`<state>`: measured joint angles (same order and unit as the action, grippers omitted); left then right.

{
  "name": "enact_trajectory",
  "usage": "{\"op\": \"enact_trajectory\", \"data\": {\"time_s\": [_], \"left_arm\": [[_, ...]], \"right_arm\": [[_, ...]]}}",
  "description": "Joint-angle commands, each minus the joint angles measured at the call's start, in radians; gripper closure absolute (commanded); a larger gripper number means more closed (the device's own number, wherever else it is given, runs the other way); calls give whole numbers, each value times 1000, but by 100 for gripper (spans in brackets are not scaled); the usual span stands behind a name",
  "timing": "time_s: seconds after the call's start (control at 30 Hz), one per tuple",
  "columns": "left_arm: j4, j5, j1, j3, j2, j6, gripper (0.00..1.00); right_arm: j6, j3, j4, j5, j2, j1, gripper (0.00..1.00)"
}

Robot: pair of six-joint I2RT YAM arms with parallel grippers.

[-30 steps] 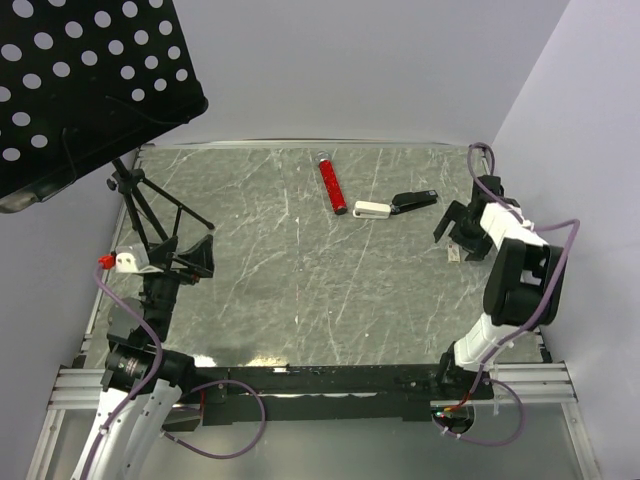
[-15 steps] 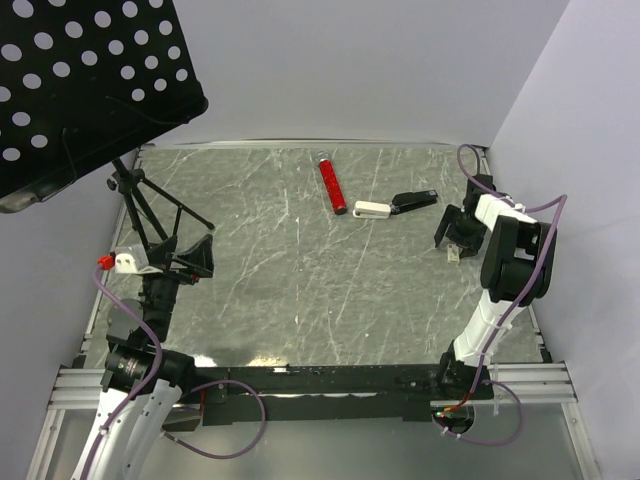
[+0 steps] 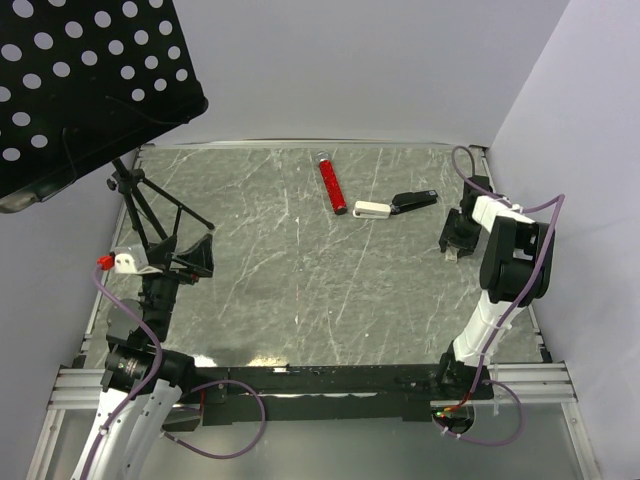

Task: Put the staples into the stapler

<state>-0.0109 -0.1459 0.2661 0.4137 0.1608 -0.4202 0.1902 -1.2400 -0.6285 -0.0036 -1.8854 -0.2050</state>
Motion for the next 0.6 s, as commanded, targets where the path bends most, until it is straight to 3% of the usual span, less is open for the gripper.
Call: {"op": "enact_trajectory", "data": {"time_s": [0.0,0.3,0.43,0.57], "left_arm": [[43,19,4,4,3,14,3],[52,42,4,0,16,15,3],[51,46,4,5,23,14,3],[52,54,4,4,36,12,3]], "right_arm": [[-15,40,-2,27,43,50,47],[-63,71,-23,59,112,321,51],[-52,59,-53,51,121,427,60],[-52,57,-57,19,149,550,60]]}}
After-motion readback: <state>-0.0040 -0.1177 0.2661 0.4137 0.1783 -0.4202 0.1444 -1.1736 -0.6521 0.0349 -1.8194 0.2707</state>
